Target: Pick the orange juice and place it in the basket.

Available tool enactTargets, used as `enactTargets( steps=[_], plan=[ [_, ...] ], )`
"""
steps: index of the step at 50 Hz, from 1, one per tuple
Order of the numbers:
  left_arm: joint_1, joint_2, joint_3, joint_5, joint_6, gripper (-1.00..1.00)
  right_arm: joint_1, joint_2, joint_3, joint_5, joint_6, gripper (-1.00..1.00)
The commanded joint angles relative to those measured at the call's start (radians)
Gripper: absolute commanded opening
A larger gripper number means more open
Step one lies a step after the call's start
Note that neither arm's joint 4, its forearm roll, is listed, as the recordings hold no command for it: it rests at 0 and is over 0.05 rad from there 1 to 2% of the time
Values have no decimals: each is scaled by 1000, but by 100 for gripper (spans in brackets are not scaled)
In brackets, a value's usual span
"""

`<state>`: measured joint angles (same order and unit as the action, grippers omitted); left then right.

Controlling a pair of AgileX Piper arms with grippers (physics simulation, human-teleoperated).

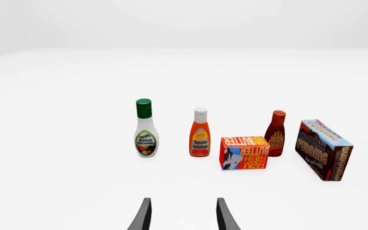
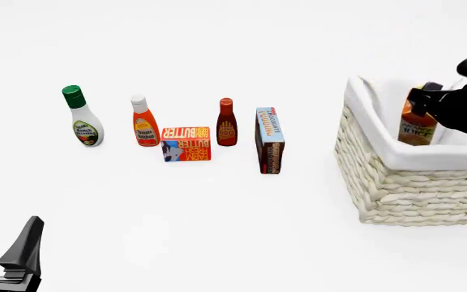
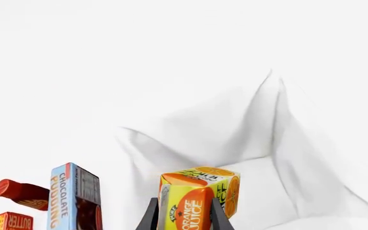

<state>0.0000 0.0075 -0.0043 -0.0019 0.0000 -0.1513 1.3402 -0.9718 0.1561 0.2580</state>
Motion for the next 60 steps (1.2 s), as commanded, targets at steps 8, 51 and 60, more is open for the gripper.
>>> enactTargets(
  steps=[8,51,60],
  plan=[
    [0,0,0,0,0,100,-34,58,2,-49,16,-100],
    [0,0,0,0,0,100,-56,53,19,-97,33,100],
    [0,0,0,0,0,100,-62,16,17,-70,-14,100]
  ],
)
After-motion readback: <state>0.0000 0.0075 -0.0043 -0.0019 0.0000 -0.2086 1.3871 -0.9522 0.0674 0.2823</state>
